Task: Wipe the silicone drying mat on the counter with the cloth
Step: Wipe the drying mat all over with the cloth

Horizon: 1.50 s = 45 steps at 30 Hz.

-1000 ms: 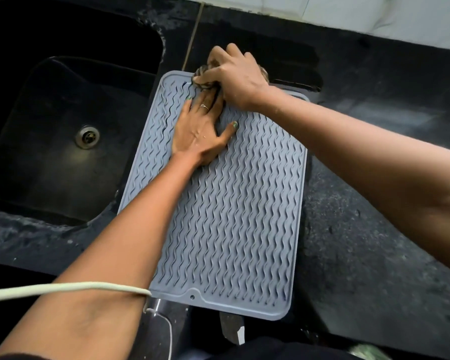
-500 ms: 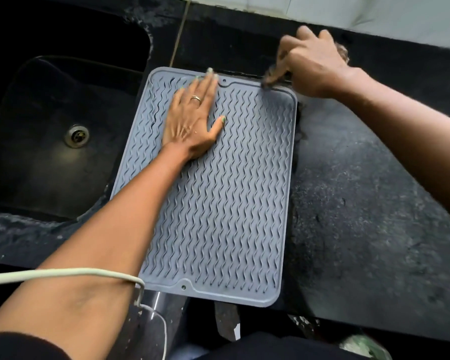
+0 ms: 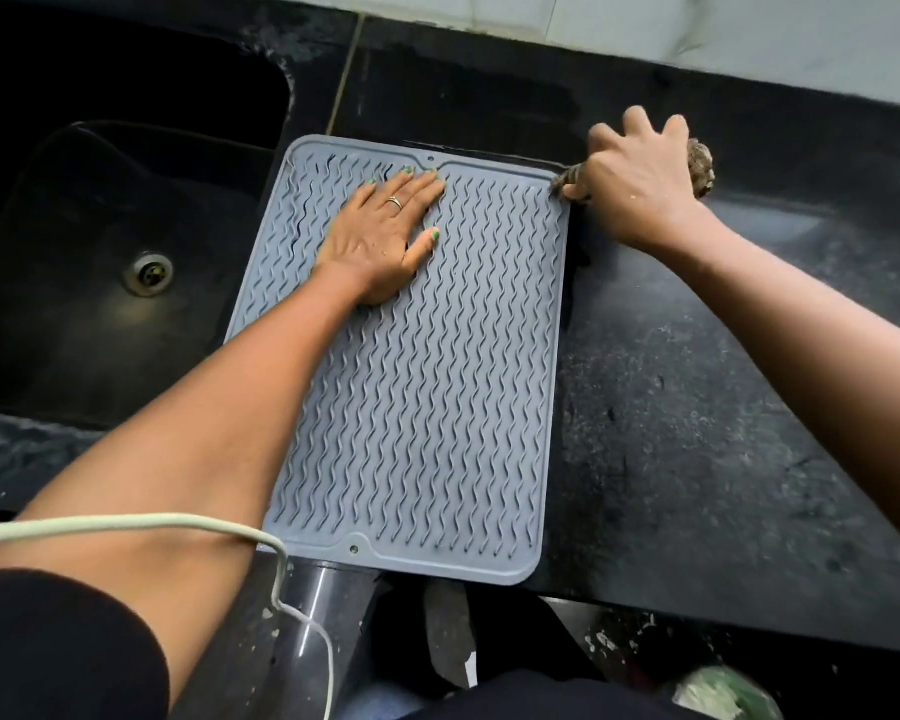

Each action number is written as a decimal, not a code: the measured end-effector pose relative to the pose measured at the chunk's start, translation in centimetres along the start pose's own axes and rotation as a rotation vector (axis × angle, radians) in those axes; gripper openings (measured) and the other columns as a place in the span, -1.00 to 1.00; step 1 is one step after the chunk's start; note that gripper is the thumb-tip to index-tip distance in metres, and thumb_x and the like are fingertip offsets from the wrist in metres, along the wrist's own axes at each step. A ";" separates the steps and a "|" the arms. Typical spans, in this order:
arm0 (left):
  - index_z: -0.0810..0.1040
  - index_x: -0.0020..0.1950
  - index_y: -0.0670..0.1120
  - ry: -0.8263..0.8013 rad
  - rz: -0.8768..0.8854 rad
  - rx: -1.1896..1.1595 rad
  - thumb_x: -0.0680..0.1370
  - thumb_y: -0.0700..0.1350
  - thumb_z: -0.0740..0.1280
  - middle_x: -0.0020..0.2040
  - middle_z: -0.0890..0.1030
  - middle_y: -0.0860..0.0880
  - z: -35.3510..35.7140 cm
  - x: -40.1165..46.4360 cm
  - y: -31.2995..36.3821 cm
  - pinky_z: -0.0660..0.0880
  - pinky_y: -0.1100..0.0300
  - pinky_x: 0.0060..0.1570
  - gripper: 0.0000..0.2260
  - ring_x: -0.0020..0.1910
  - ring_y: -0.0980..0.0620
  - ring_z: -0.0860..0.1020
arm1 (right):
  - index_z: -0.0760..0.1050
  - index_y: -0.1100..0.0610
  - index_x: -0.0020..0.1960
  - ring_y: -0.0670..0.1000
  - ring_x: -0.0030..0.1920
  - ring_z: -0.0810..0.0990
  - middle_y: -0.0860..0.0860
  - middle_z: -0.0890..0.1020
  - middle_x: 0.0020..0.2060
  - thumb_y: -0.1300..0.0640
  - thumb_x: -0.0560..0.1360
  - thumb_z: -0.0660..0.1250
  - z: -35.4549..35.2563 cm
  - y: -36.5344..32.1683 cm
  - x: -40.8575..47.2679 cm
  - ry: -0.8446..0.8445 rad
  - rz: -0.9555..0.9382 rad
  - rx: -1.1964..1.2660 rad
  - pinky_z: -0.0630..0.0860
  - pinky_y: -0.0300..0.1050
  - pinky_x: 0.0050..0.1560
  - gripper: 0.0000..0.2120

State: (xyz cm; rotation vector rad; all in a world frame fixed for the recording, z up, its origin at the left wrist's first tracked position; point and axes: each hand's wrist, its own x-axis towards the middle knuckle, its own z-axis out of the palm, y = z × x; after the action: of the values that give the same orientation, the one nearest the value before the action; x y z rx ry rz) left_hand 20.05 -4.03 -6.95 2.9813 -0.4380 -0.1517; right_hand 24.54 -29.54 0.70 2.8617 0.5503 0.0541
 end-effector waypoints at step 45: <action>-0.01 0.55 0.22 -0.120 0.062 0.029 0.42 0.46 -0.06 0.59 0.06 -0.04 -0.5 -13.7 -1.4 -0.02 -0.16 0.48 -0.26 0.55 -0.14 0.05 | 0.22 -0.08 0.44 0.17 0.17 0.38 0.13 0.41 0.23 0.17 0.55 0.08 -3.4 -25.4 -18.2 -0.064 -0.760 0.191 0.29 0.02 -0.17 -0.53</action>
State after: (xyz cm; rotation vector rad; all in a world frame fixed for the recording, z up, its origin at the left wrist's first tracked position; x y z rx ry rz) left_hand 7.47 1.35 -5.53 2.9927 -0.5506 -0.3225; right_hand -1.86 -12.60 -1.65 2.6044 1.6457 -0.2243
